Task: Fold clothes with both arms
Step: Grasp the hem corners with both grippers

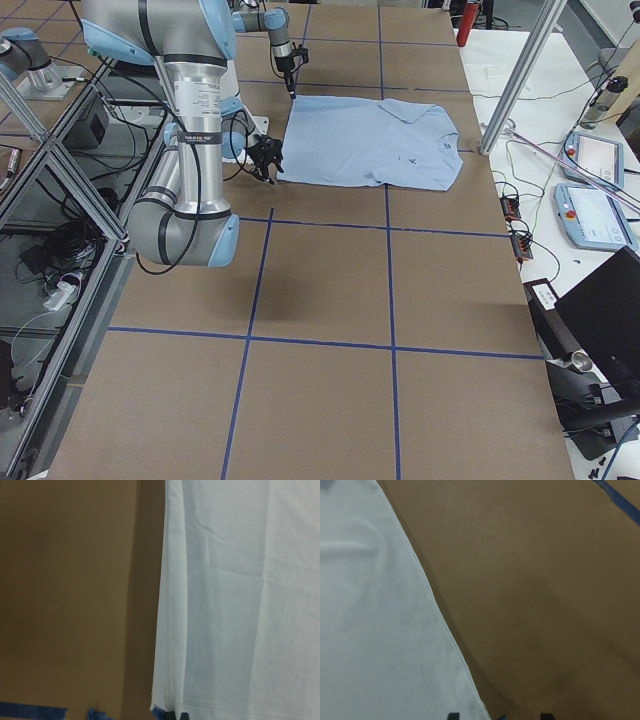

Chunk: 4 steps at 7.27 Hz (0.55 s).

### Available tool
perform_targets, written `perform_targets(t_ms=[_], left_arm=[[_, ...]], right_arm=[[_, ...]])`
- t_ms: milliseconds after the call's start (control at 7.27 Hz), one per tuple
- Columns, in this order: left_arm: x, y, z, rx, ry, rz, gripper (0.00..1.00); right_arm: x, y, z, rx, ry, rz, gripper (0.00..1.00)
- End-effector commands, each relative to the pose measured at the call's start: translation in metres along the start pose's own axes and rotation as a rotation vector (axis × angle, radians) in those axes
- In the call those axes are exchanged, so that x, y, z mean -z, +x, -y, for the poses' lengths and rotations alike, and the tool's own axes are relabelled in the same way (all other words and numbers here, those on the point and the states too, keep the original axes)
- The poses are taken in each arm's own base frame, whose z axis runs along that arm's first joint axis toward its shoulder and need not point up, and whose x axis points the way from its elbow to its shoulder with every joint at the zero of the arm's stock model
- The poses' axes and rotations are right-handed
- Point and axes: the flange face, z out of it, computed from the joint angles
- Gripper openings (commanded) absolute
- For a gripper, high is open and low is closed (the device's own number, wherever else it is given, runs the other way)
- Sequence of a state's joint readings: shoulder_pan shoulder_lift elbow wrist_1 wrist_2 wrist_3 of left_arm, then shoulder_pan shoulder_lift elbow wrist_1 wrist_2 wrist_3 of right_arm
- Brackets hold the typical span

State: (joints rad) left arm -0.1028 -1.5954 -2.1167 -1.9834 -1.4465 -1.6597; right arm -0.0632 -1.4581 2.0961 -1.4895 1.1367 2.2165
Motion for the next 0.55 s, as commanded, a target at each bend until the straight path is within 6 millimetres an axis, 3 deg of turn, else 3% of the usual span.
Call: perform_targets(t_ms=[0, 275, 413], left_arm=[[0.0, 0.0, 0.0, 0.0, 0.0, 0.0, 0.0], [0.001, 0.001, 0.0, 0.0, 0.0, -0.003, 0.0], [0.0, 0.001, 0.0, 0.0, 0.0, -0.003, 0.0]], right_arm=[[-0.003, -0.001, 0.003, -0.002, 0.011, 0.002, 0.55], [-0.004, -0.003, 0.006, -0.008, 0.016, 0.005, 0.53], [0.0, -0.013, 0.002, -0.017, 0.006, 0.019, 0.52]])
